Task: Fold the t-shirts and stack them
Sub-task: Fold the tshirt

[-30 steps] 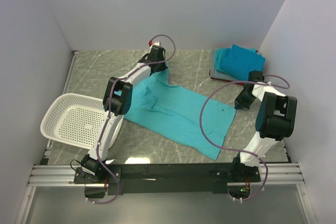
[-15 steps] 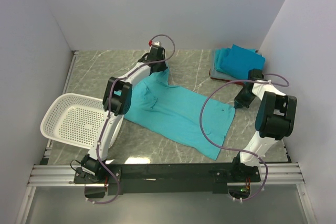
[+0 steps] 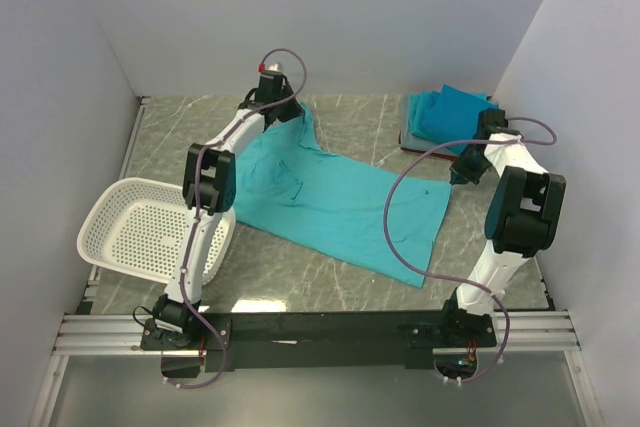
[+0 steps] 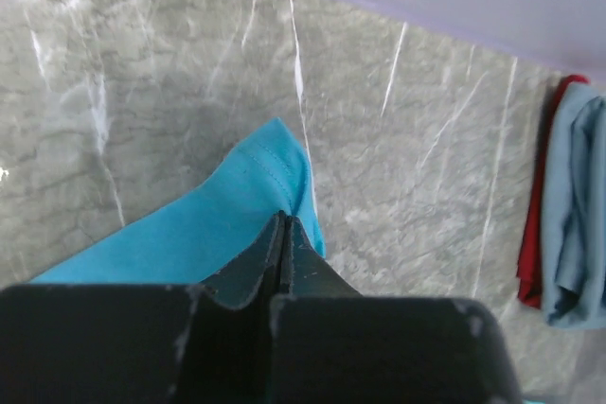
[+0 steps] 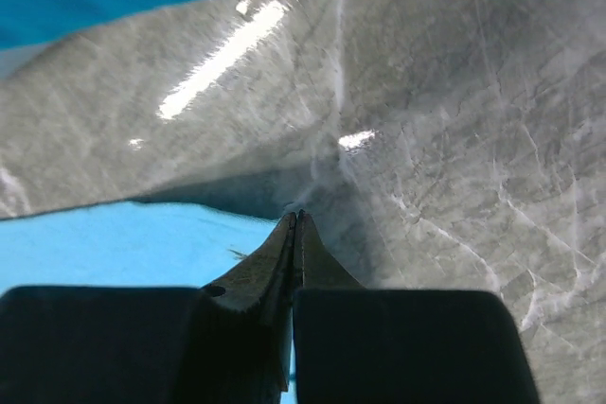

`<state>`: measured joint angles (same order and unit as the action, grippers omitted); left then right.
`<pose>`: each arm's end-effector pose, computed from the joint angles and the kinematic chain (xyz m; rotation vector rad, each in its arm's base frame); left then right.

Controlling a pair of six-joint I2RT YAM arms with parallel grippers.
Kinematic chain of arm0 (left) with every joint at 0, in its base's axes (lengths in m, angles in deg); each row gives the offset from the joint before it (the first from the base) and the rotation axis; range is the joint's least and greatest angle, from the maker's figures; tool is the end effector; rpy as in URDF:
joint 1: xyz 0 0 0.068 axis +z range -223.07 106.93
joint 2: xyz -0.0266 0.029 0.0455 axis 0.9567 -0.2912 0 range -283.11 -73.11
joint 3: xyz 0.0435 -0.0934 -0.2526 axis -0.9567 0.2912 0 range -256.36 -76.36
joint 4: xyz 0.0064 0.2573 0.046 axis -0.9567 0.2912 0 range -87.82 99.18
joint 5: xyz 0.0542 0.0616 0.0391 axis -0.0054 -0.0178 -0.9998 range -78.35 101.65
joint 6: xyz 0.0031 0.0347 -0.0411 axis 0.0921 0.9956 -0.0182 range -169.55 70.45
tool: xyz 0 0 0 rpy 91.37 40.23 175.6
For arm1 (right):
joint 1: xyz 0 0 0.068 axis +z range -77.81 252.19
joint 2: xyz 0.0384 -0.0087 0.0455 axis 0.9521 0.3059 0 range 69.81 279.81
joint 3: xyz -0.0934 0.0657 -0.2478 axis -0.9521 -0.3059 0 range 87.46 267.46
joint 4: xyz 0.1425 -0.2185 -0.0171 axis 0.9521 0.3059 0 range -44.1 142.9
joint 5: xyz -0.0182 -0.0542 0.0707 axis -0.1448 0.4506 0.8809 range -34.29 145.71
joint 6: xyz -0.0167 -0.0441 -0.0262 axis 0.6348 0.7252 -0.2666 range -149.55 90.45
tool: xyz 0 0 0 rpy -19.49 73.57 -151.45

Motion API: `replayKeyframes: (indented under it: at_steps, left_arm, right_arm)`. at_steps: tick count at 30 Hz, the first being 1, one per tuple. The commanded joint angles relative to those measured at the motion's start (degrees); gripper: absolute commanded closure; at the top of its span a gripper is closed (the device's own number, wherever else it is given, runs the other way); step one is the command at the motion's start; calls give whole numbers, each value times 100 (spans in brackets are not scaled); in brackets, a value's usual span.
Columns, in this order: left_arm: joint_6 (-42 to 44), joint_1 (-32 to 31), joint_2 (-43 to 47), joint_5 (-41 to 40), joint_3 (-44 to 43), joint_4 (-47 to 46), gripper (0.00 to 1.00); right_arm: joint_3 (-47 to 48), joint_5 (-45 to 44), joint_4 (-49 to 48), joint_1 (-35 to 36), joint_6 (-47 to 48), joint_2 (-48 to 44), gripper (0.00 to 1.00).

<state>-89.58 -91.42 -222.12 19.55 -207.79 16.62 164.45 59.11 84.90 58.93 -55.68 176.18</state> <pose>0.5590 -0.1906 0.1747 -0.3333 2.1914 -0.7323 0.3681 -0.0845 0.1971 0.9186 2.6131 0.1409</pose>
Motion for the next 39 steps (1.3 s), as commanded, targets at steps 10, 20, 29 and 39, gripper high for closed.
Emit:
replayKeyframes:
  at_steps: [10, 20, 29, 39]
  left_arm:
    - [-102, 226, 1382, 335, 1471, -354, 100]
    - [30, 244, 2551, -183, 2859, -143, 100]
    - [127, 288, 3334, -764, 4054, 67, 100]
    - [-418, 437, 4055, -808, 5057, 542, 72]
  right_arm:
    - [317, 161, 274, 165, 99, -212, 100]
    - [-254, 135, 423, 499, 55, -845, 100]
    - [-641, 29, 643, 605, 152, -1311, 100]
    - [-1256, -32, 600, 833, 91, -1593, 100]
